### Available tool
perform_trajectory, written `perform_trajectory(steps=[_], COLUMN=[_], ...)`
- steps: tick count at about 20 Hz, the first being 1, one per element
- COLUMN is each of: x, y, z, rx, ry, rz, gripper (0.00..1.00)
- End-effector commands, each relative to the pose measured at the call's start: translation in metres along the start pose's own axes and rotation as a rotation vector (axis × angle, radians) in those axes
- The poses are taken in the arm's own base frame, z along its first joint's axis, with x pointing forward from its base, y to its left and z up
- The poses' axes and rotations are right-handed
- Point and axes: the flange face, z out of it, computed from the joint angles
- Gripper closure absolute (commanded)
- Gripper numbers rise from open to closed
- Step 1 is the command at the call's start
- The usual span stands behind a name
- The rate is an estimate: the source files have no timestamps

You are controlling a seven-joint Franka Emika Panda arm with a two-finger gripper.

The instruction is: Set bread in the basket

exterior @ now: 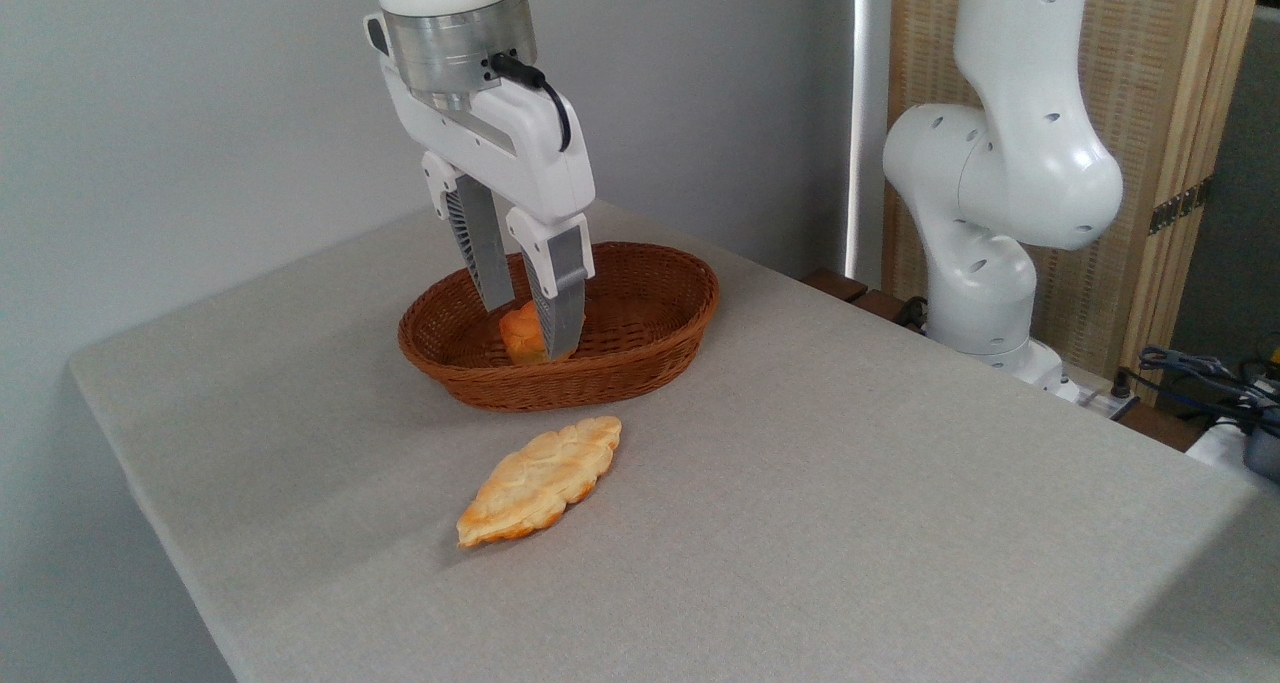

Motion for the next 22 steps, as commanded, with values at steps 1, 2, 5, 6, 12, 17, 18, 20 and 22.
perform_trajectory(steps=[1,2,5,6,12,17,18,20,22], x=[-0.001,-0.001,-0.001,0.000,0.000,-0.001,-0.002,-0.001,-0.005], y=[0.003,0.003,0.003,0.004,-0.002,-0.010,-0.013,-0.016,-0.018], z=[-0.006,-0.005,-0.004,-0.004,0.009,0.034,0.039,0.050,0.067], rx=[-0.002,-0.003,-0.004,-0.004,-0.007,0.014,0.018,0.024,0.016], ry=[-0.018,-0.019,-0.021,-0.021,-0.021,-0.004,0.001,0.007,-0.002], rz=[0.011,0.012,0.012,0.012,0.005,-0.005,-0.011,-0.014,-0.020], gripper=[0.00,0.00,0.00,0.00,0.00,0.00,0.00,0.00,0.00])
